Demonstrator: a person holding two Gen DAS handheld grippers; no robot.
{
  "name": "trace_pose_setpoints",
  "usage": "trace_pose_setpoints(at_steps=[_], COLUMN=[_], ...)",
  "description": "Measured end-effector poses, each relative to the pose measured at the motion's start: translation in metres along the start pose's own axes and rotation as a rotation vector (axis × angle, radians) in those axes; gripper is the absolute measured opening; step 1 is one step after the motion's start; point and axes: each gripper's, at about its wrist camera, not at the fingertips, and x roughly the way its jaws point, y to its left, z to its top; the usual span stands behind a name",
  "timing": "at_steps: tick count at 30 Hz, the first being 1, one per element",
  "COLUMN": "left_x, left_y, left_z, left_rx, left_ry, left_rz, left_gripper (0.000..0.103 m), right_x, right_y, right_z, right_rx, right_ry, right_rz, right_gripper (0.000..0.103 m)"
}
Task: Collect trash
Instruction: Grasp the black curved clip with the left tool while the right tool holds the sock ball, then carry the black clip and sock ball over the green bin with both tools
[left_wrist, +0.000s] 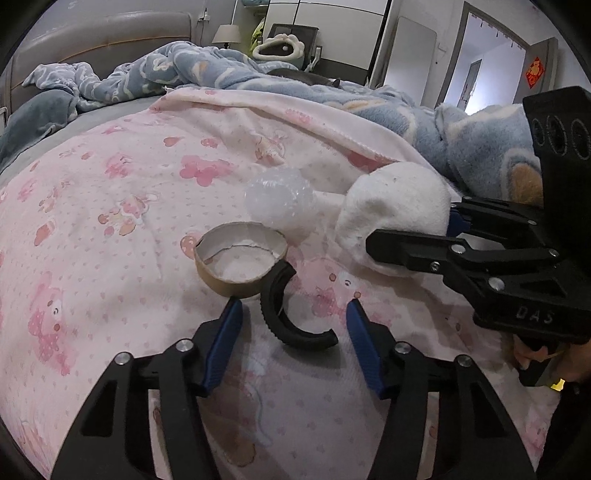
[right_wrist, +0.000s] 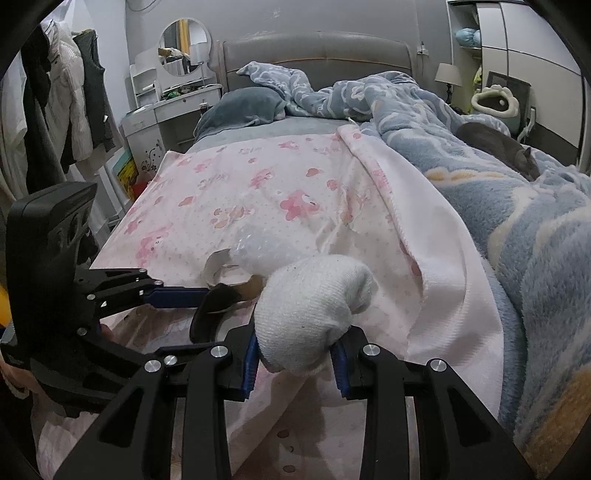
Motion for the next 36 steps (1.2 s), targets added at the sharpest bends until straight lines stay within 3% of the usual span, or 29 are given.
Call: trace_pose_setpoints(at_steps=[4,7,13,36], left_x=[0.003,0.002,-0.011,-0.073], left_y=[0.004,0.007,0.008,0.014], left_z=[0.001,0.001,0.001,-0.032], left_rx=[-0.022,-0.036,-0.047,-0.039], left_ry=[0.012,0.009,-0.018,-0.033], left_rz=[0.001,0.000,-0.010,0.038], left_gripper=[0.049,0.034,0.026,0.025], right_x=[0.002,0.002,0.002,-0.018], right_y=[-0.001,0.001,0.002,0.061], right_z=[0.000,0.000,0.007,0.017], right_rx=[-0.001,-0.004,0.010,-0.011], right_ry=[0.007,0.014,0.018,-0.018], right_rz=[-0.001,-0.007,-0.017,-0.029], right_gripper=[0.033,0.033,0.033,0.033])
